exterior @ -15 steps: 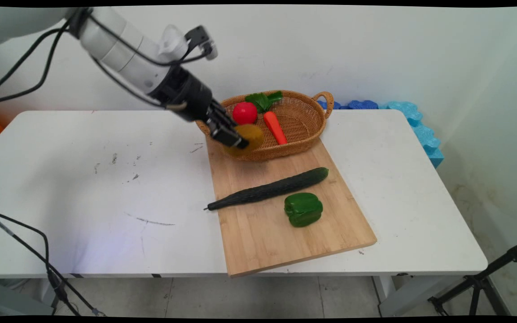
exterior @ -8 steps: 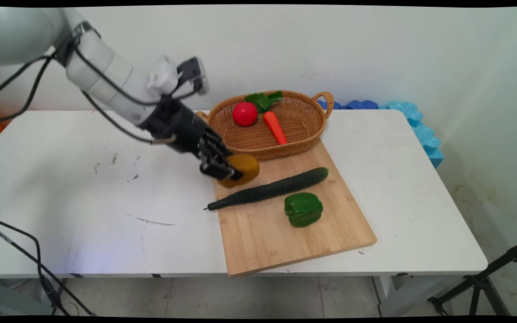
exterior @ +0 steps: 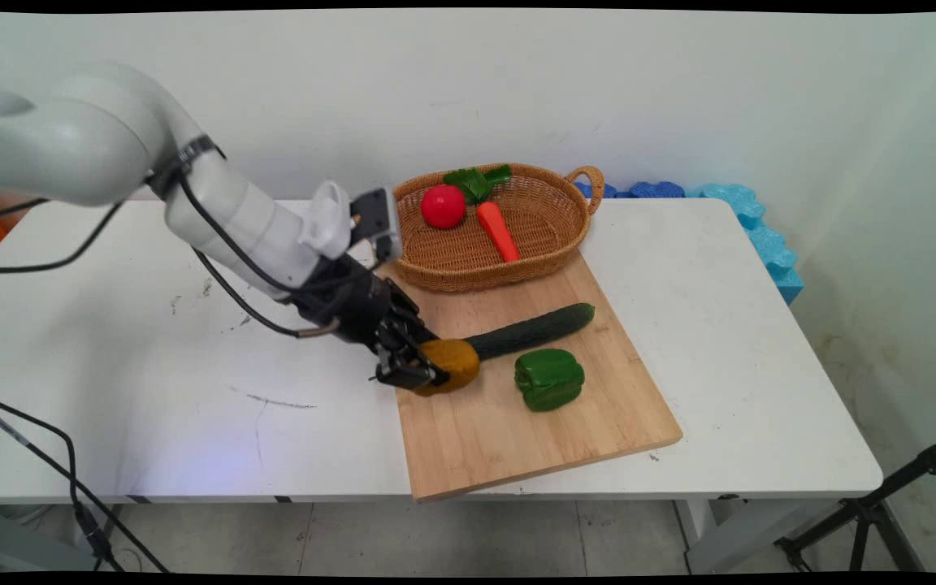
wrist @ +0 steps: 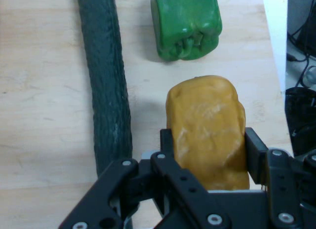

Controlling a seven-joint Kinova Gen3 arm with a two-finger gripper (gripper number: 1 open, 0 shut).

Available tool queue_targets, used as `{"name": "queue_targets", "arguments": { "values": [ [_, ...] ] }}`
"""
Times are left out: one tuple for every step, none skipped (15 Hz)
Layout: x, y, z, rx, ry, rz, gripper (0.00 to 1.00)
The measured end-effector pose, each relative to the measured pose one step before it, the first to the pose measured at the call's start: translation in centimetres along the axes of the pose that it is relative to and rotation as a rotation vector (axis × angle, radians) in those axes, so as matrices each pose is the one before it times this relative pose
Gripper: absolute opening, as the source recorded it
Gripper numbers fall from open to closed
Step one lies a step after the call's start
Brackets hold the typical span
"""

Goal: Place the picked object on the cutting board

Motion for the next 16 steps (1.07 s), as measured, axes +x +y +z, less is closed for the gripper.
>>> {"name": "queue_targets", "arguments": {
  "values": [
    [-0.211,0.043,0.880,0.00218,-0.00455,0.00550,0.00],
    [-0.127,0.018,0.533,0.00141,-0.00242,0.00242,0.00],
    [-0.158,0.040,0.727,0.00060,-0.00354,0.00279,0.00],
    [-0.145,0.035,0.674,0.00088,-0.00335,0.00284,0.00],
    [-0.116,0.026,0.532,0.00086,-0.00275,0.00227,0.00],
    [-0.056,0.010,0.331,0.00060,-0.00128,0.00106,0.00],
    [-0.060,0.007,0.461,0.00078,-0.00163,0.00151,0.00],
    [-0.039,0.000,0.281,0.00047,-0.00101,0.00059,0.00],
    [-0.058,0.000,0.391,0.00098,-0.00128,0.00082,0.00],
    [-0.047,-0.003,0.452,0.00100,-0.00104,0.00163,0.00],
    [-0.023,-0.009,0.294,0.00057,-0.00052,0.00108,0.00],
    [-0.015,-0.007,0.244,0.00059,-0.00016,0.00137,0.00],
    [0.006,-0.018,0.244,0.00065,0.00005,0.00151,1.00],
    [0.001,-0.020,0.148,0.00048,0.00035,0.00034,1.00],
    [0.000,-0.011,0.086,0.00030,0.00038,0.00023,1.00],
    [0.021,-0.012,0.095,-0.00023,0.00150,-0.00016,1.00]
  ]
}}
